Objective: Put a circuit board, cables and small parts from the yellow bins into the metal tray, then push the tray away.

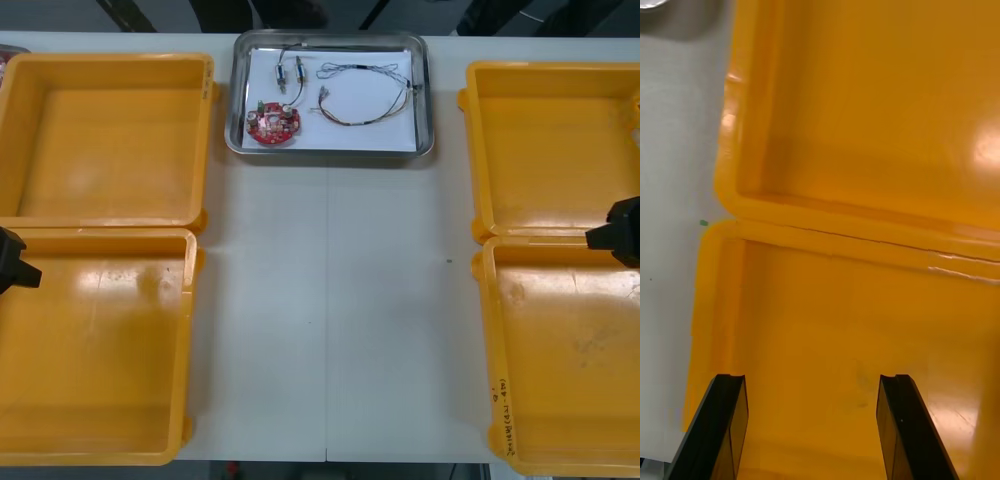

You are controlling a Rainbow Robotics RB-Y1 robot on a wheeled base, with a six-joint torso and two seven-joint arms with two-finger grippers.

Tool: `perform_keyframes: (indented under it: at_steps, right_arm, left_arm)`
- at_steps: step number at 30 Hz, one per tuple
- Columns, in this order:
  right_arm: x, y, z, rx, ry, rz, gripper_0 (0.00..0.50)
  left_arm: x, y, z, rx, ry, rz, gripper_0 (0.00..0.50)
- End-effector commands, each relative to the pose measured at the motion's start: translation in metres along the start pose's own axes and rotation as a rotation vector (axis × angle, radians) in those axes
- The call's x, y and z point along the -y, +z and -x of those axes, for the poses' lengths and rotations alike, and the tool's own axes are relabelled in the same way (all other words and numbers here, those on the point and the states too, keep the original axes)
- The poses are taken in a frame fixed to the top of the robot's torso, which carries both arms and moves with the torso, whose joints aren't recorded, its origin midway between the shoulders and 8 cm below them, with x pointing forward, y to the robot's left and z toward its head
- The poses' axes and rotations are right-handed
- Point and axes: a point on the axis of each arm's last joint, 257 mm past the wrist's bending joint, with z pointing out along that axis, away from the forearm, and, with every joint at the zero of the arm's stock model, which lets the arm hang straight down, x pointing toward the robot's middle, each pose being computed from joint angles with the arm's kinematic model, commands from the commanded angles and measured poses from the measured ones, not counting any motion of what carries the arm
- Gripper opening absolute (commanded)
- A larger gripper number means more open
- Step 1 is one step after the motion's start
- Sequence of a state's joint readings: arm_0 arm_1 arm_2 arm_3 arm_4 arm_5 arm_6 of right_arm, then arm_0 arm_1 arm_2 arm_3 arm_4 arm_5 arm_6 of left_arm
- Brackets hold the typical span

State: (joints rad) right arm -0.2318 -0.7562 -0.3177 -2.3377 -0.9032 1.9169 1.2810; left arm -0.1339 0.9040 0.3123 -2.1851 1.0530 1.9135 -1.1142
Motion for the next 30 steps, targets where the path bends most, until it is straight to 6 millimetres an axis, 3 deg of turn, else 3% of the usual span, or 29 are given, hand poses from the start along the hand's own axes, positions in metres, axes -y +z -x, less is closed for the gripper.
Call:
perform_keyframes:
  at_steps: [1, 9, 17, 30]
  right_arm:
    - [0.037, -0.010, -0.011, -0.008, 0.072, -0.053, 0.500]
    - [0.066, -0.004, -0.032, -0.061, 0.164, -0.063, 0.500]
    - [0.082, 0.011, -0.061, -0.145, 0.213, -0.079, 0.500]
    - [0.090, 0.012, -0.065, -0.161, 0.215, -0.092, 0.500]
  left_arm:
    - [-0.021, -0.011, 0.002, 0.011, 0.026, 0.056, 0.500]
    - [-0.021, -0.011, 0.002, 0.011, 0.026, 0.056, 0.500]
    - [-0.021, -0.011, 0.002, 0.011, 0.026, 0.056, 0.500]
    - [-0.021, -0.011, 0.002, 0.011, 0.026, 0.056, 0.500]
